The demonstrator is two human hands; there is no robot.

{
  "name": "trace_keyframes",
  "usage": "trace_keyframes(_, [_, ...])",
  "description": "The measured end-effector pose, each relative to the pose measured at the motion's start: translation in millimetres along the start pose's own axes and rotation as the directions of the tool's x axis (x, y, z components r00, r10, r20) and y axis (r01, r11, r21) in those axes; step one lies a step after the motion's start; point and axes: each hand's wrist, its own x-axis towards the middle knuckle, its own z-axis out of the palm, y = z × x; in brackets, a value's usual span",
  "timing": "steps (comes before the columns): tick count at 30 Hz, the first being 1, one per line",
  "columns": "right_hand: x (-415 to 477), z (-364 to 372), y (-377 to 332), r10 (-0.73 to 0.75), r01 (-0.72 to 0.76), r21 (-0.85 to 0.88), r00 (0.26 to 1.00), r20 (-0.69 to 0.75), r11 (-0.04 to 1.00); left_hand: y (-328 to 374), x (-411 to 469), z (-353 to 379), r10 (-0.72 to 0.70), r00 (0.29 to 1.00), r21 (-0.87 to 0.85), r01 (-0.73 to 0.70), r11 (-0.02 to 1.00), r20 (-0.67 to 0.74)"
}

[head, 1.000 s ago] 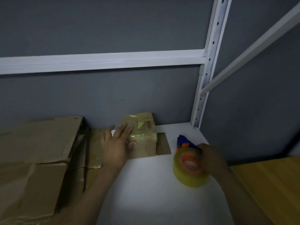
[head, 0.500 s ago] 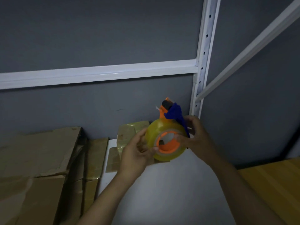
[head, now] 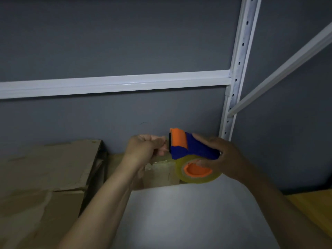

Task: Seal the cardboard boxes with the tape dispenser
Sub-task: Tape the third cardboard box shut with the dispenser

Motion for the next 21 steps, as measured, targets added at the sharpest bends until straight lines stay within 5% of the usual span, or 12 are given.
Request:
trace_keyframes(9, [15.8, -21.9, 15.2, 0.057, 0.004, -0.392, 0.988, 0.146, 0.920, -43.1, 16.6, -49.5, -0.104, 0.975, 0.064, 0.119, 0.991, -0.199])
trace_keyframes(21, [49.0, -2.7, 5.9, 0.084, 0.215, -0.744, 0.936, 0.342, 0.633, -92.9, 32.5, -69.5, -0.239, 0.915, 0.105, 0.286, 0.952, -0.325])
